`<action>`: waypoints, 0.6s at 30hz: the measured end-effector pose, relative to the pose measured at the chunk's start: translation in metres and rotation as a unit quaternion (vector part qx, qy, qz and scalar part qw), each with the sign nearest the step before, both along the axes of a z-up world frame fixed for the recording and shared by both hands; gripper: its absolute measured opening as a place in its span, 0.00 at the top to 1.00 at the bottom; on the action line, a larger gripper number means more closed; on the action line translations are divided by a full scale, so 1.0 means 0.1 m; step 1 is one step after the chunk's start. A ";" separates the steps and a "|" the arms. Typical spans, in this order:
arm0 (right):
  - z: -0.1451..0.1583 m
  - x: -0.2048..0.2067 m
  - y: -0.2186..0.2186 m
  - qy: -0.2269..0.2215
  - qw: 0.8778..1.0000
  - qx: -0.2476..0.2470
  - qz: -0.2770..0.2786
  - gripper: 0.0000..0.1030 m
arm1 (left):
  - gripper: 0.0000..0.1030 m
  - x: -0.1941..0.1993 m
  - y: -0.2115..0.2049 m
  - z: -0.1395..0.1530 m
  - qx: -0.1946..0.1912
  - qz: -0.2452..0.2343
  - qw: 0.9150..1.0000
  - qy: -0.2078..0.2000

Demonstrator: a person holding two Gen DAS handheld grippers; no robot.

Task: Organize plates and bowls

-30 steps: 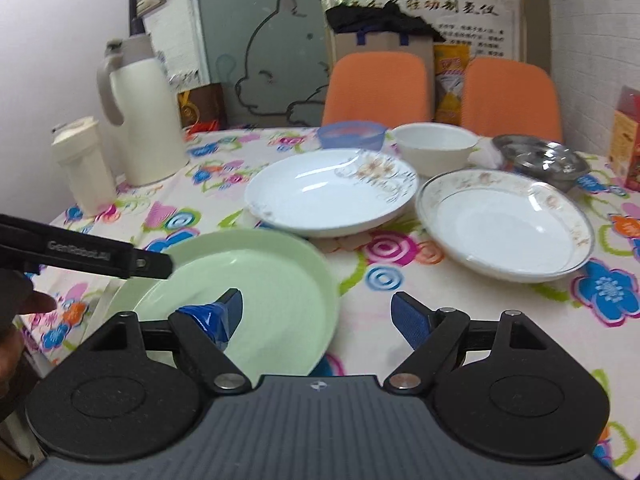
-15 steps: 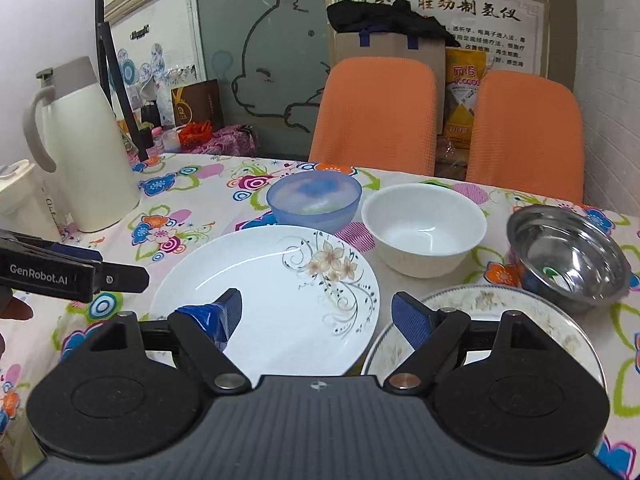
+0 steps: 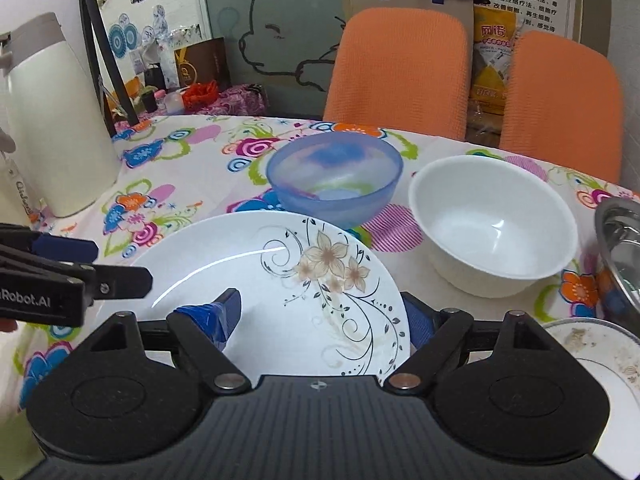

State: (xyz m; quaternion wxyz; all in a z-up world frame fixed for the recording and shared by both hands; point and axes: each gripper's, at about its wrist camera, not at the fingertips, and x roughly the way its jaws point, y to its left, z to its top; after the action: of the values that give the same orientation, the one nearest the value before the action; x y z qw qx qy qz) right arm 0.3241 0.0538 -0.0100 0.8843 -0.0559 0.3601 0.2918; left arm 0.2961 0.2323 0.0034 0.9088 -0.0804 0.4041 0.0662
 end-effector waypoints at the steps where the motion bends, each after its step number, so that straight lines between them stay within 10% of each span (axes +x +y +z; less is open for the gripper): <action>1: 0.00 -0.01 0.02 -0.005 1.000 -0.001 0.005 0.31 | 0.23 -0.01 0.01 -0.01 0.001 0.000 1.000 0.001; 18: -0.14 -0.38 -0.07 -0.042 0.999 -0.005 0.000 0.31 | 0.26 0.10 -0.19 -0.21 0.010 -0.023 1.000 -0.002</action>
State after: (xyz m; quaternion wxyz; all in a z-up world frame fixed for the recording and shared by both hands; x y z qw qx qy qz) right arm 0.2864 0.0465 -0.0237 0.8986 -0.0725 0.3240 0.2869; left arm 0.3062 0.2138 -0.0176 0.9118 -0.0620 0.4029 0.0492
